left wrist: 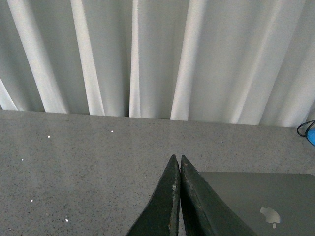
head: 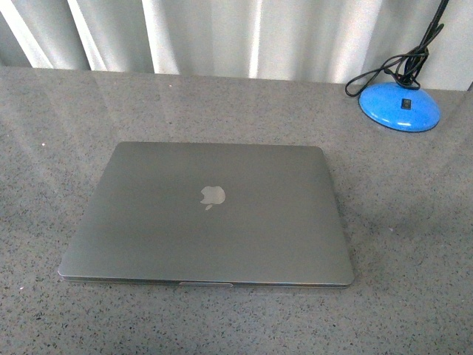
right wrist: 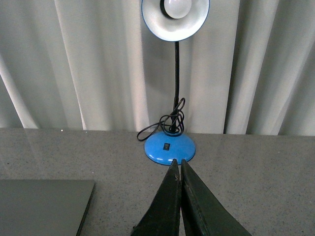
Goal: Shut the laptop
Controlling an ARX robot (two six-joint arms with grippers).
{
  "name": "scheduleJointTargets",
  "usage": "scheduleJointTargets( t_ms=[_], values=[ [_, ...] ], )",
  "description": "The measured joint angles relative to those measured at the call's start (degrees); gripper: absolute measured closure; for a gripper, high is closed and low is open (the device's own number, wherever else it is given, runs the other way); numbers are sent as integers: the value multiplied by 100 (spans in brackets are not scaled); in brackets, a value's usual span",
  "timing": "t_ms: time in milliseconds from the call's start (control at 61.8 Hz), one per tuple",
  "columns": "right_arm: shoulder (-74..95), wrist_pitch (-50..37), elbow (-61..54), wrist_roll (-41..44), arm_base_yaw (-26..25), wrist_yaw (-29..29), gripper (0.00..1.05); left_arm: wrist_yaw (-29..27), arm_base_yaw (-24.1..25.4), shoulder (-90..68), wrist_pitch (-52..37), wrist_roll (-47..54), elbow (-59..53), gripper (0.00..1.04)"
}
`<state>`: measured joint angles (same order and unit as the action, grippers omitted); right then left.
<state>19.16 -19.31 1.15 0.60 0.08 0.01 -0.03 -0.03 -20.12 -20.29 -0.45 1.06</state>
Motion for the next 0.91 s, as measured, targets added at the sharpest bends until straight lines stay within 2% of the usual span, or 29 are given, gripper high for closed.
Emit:
scheduleJointTargets(
  t_ms=[518, 550, 615, 890, 906],
  values=[
    [-951, 946, 2, -2, 0, -2, 104, 0, 0, 988, 986, 0, 0, 101],
    [-1244, 1346, 7, -2, 2, 4, 104, 0, 0, 1049, 1047, 0, 0, 101],
    [-1718, 1875, 2, -7, 2, -2, 104, 0, 0, 1587, 1770, 0, 0, 101],
    [-1891, 1917, 4, -42, 0, 7, 104, 0, 0, 1993, 2026, 2, 0, 101],
    [-1891, 1917, 4, -42, 0, 9, 102, 2, 0, 1991, 2026, 0, 0, 98]
  ],
)
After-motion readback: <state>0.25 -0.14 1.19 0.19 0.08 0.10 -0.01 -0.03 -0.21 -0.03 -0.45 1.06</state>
